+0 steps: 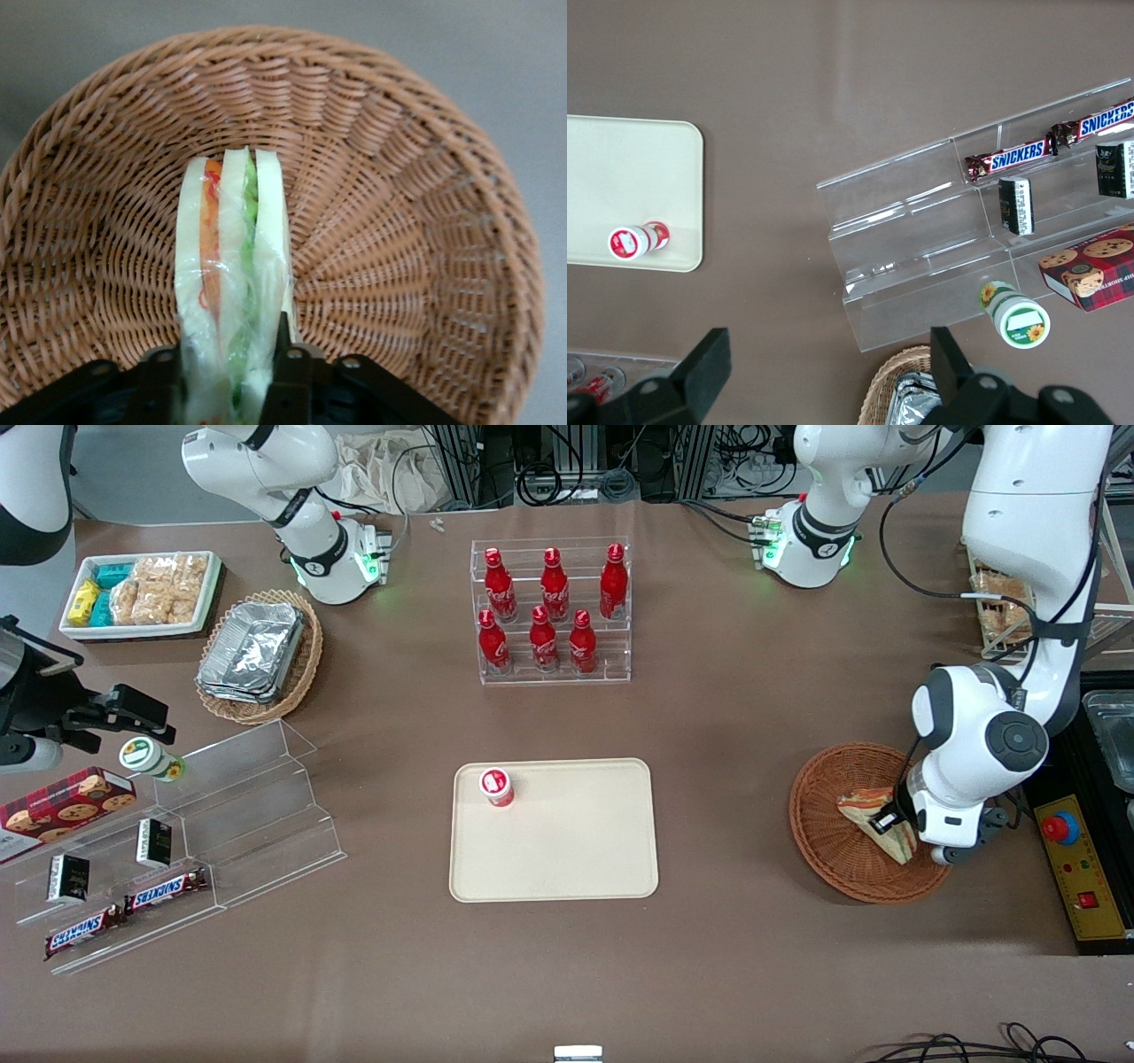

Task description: Place sandwich from basket to tray

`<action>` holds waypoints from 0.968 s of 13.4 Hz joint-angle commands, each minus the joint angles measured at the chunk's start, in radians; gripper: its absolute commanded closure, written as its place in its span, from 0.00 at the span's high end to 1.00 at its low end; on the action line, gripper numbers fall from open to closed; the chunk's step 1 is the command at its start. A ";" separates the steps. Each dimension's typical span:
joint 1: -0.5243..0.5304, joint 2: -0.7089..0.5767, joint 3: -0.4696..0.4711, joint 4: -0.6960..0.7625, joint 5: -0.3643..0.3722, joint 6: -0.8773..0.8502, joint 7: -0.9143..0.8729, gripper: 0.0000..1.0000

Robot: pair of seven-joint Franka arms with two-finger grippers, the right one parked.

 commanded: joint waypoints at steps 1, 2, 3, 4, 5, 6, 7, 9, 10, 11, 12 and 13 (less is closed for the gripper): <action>-0.005 -0.084 -0.005 0.012 0.004 -0.091 -0.038 0.07; -0.007 -0.101 -0.010 0.049 0.004 -0.170 -0.039 0.06; -0.007 -0.117 -0.022 0.098 0.004 -0.271 -0.041 0.06; -0.005 -0.137 -0.031 0.148 0.002 -0.375 -0.038 0.06; -0.007 -0.154 -0.036 0.206 0.001 -0.469 -0.036 0.06; -0.007 -0.169 -0.056 0.263 -0.007 -0.557 -0.035 0.06; -0.005 -0.181 -0.088 0.326 -0.018 -0.652 -0.027 0.06; -0.005 -0.181 -0.151 0.424 -0.018 -0.781 -0.022 0.06; -0.005 -0.181 -0.186 0.445 -0.018 -0.795 -0.019 0.06; -0.005 -0.181 -0.214 0.451 -0.013 -0.800 -0.015 0.06; -0.005 -0.181 -0.241 0.452 -0.010 -0.800 0.005 0.06; -0.005 -0.180 -0.264 0.460 -0.007 -0.800 0.037 0.06</action>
